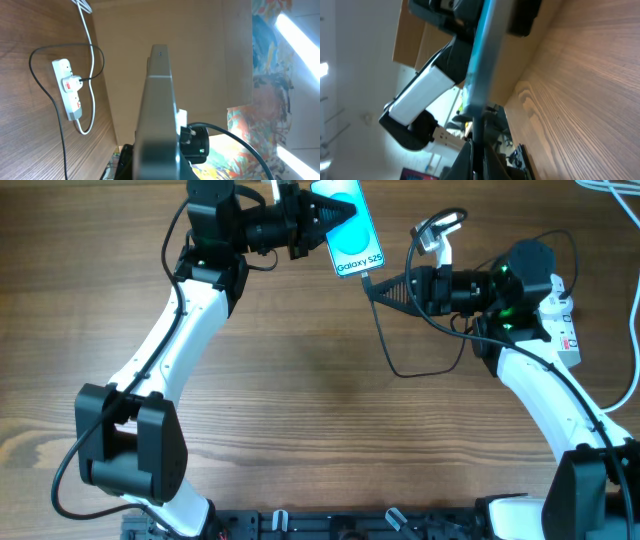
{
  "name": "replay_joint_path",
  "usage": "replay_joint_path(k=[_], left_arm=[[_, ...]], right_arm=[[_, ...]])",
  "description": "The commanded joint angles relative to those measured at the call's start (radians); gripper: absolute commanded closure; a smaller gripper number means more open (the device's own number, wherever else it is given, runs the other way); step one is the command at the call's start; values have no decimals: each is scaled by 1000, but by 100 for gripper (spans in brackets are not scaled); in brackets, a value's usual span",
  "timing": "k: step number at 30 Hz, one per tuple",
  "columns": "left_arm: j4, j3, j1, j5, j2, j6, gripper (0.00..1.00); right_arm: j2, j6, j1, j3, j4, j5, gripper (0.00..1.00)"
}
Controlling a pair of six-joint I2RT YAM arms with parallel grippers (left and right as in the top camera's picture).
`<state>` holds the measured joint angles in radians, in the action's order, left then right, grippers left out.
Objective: Plug charger to phone and switch on socket
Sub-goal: 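Push the USB-C plug with the right gripper into the phone's bottom port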
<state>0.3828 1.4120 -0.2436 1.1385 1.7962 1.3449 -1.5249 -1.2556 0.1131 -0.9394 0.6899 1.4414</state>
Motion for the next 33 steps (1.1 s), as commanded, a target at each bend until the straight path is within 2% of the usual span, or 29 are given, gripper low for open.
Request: replay_joint_path(k=[1, 16, 33], left_arm=[[11, 11, 3, 11, -37, 2, 96], [11, 11, 6, -32, -37, -55, 96], [11, 11, -1, 21, -37, -55, 96]], right_arm=[[10, 6, -2, -8, -3, -35, 96], [10, 2, 0, -8, 5, 76, 96], [10, -1, 0, -8, 5, 10, 96]])
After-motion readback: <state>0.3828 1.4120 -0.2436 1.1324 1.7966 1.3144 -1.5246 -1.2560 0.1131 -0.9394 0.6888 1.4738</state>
